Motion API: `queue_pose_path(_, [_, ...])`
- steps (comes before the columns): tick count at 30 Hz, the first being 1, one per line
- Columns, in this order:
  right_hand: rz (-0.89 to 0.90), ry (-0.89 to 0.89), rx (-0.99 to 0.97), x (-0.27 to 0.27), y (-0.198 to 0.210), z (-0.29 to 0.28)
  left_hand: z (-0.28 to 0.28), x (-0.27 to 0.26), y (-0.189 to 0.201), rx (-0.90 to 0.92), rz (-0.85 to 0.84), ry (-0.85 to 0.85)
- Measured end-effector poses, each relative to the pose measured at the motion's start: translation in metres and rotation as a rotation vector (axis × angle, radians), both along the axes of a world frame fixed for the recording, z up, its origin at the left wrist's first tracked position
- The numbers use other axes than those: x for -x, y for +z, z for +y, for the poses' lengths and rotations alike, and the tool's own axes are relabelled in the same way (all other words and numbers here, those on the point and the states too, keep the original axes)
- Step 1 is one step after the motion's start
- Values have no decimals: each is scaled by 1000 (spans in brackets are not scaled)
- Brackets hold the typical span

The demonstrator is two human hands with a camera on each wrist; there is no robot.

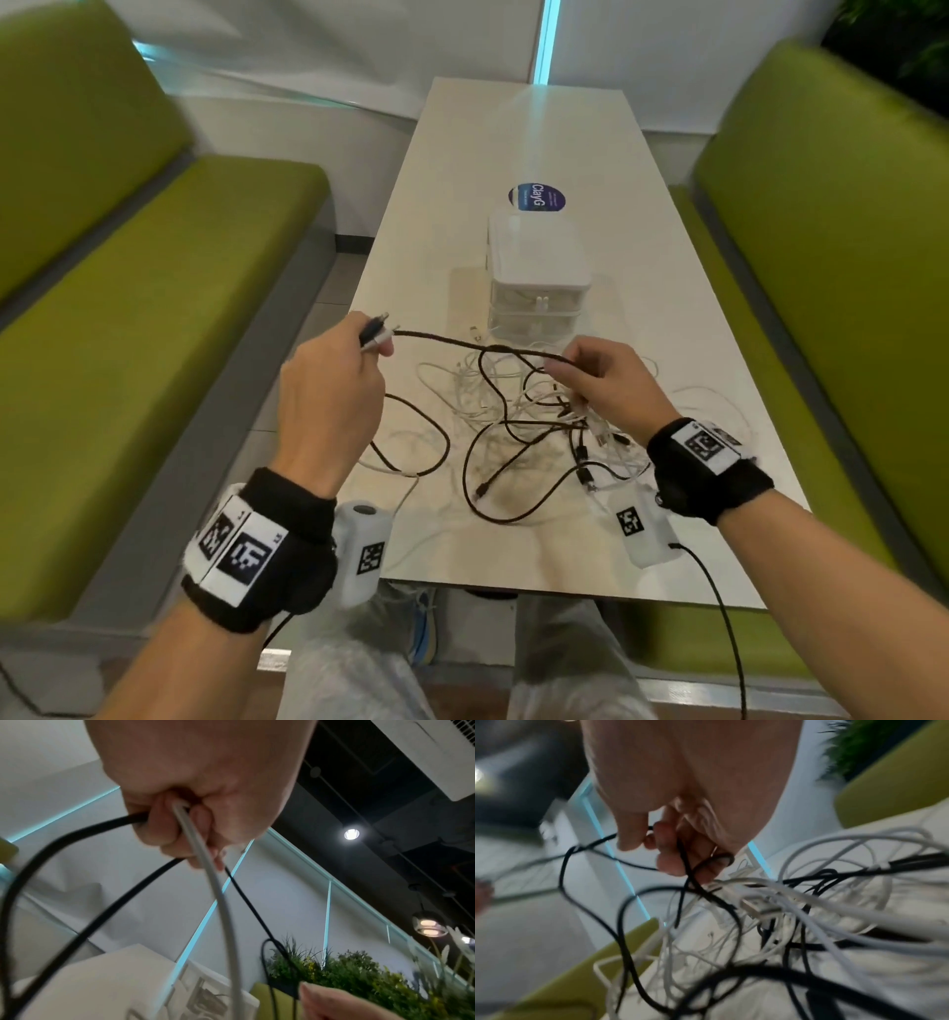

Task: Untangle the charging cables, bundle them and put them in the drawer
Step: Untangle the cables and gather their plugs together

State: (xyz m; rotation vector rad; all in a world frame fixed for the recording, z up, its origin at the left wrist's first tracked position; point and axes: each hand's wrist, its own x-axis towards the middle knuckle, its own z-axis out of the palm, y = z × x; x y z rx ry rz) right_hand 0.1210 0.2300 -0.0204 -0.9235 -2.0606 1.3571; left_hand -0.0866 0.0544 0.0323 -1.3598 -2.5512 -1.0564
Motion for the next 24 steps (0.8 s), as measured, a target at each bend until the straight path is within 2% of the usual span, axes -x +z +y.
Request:
queue_pose_path(2, [17, 39, -6, -5, 4, 0, 4, 8, -12, 246, 51, -34])
queue_pose_path(4, [-56, 56, -87, -5, 4, -3, 8, 6, -19, 450, 89, -62])
queue_pose_path(6, [-185, 40, -247, -2, 5, -9, 10, -4, -19, 404, 103, -84])
queue_pose_path(9, [-400, 39, -459, 5, 7, -18, 13, -26, -12, 101, 88, -221])
queue_pose_path(11, [-467, 59, -534, 8, 11, -22, 20, -41, -8, 32, 79, -337])
queue_pose_path(14, [-448, 150, -584, 10, 15, -26, 36, -60, -5, 147, 140, -445])
queue_pose_path(17, [-336, 153, -605, 5, 12, -25, 46, -67, -8, 377, 245, -430])
queue_pose_path(20, [-278, 153, -564, -1, 8, -21, 52, -69, -10, 474, 336, -414])
queue_pose_path(22, [-230, 131, -481, -4, 3, -16, 53, -66, -11, 443, 321, -422])
queue_pose_path(24, [-240, 106, -425, -8, -2, -10, 51, -59, -6, 284, 257, -385])
